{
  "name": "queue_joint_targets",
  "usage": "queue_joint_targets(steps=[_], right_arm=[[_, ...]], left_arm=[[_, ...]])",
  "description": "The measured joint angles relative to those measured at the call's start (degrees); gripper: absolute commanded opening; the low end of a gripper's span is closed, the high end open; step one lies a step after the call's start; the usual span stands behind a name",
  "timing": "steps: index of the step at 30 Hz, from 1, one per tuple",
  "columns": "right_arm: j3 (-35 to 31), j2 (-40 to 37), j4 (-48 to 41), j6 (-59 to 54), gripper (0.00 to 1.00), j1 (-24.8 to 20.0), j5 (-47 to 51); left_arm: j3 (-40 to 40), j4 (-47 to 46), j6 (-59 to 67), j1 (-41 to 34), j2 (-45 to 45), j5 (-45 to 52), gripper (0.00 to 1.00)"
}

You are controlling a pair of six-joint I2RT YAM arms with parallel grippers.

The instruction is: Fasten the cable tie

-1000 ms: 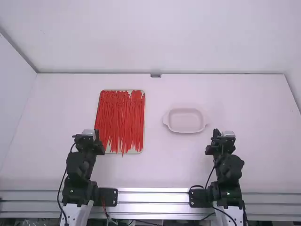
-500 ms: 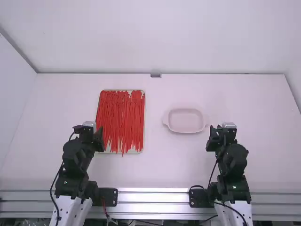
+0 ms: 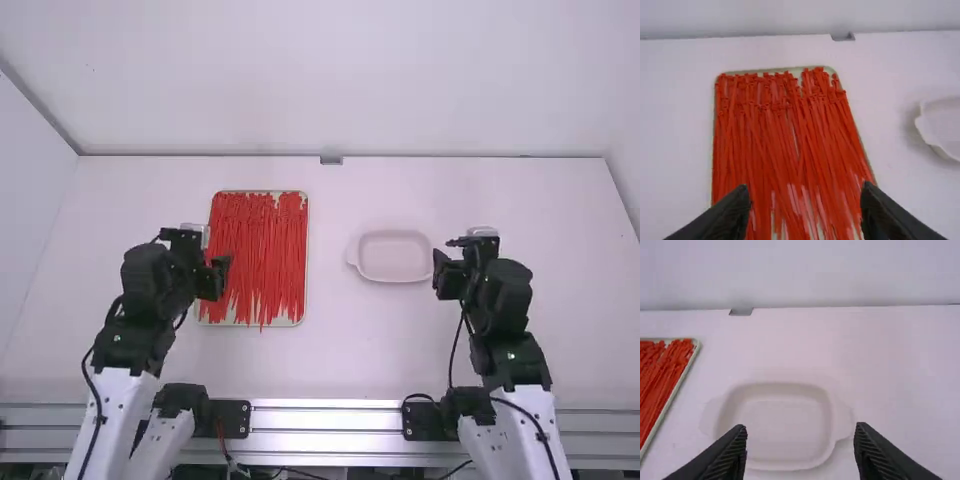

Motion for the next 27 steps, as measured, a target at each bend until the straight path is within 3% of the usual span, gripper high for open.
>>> queue_joint_targets(steps=[12,27], right_arm=[[12.8,14.0,-7.6,4.2,0.84,1.3,-2.3],[22.1,24.5,-13.2,6.2,0.98,3.1,-3.8]], left_arm=[[14.7,-8.9,-4.4,0.2,15.9,1.6,0.84],[24.4,-15.0,-10.5,0.3,27.8,0.9,0.98]])
